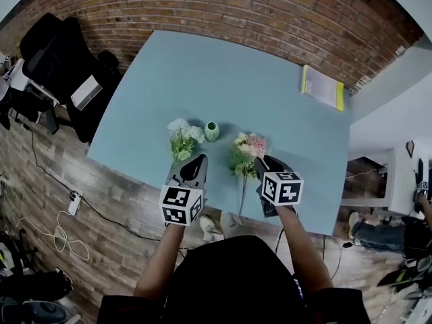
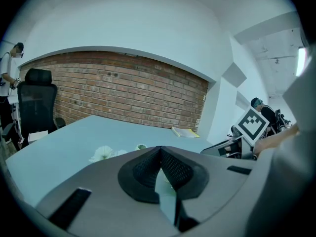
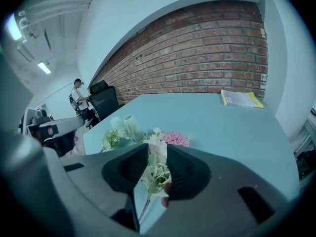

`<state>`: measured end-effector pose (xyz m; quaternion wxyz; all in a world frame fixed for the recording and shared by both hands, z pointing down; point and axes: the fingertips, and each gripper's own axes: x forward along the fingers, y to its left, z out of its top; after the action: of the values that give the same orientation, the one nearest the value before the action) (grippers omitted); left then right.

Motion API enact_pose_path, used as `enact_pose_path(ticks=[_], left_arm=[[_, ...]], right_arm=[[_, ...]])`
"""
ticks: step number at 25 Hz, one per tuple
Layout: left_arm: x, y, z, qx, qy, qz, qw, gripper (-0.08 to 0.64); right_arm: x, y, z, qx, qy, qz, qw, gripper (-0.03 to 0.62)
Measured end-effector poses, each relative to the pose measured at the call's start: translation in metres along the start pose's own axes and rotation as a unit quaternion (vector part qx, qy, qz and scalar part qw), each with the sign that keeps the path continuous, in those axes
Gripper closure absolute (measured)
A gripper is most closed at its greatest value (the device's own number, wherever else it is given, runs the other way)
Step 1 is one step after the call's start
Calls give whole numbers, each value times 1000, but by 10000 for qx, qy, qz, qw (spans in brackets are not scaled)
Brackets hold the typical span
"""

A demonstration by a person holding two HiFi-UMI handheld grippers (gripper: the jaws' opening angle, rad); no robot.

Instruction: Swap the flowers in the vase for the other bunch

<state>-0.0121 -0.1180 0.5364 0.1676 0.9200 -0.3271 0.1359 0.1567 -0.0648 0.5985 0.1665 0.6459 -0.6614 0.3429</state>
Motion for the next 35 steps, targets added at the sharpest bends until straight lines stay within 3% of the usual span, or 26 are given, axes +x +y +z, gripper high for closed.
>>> enact_pose_path(ticks=[5,15,20,35], left_arm=[[2,1,-8,-91,59,-36,9999,552],[4,6,-20,-127,221,-18,9997,552],[6,12,-24,-135,315,31,9994,552],[8,22,-37,-271,533,315,9977,552]], right_arm=[[10,-2,-10,327,221,71,9992,375],[33,-11,-27,497,295,-102,9983,174],[51,-10,-38,610,608,-138,9962,62],[89,-22,-57,1200,1286,-135,9843,51]])
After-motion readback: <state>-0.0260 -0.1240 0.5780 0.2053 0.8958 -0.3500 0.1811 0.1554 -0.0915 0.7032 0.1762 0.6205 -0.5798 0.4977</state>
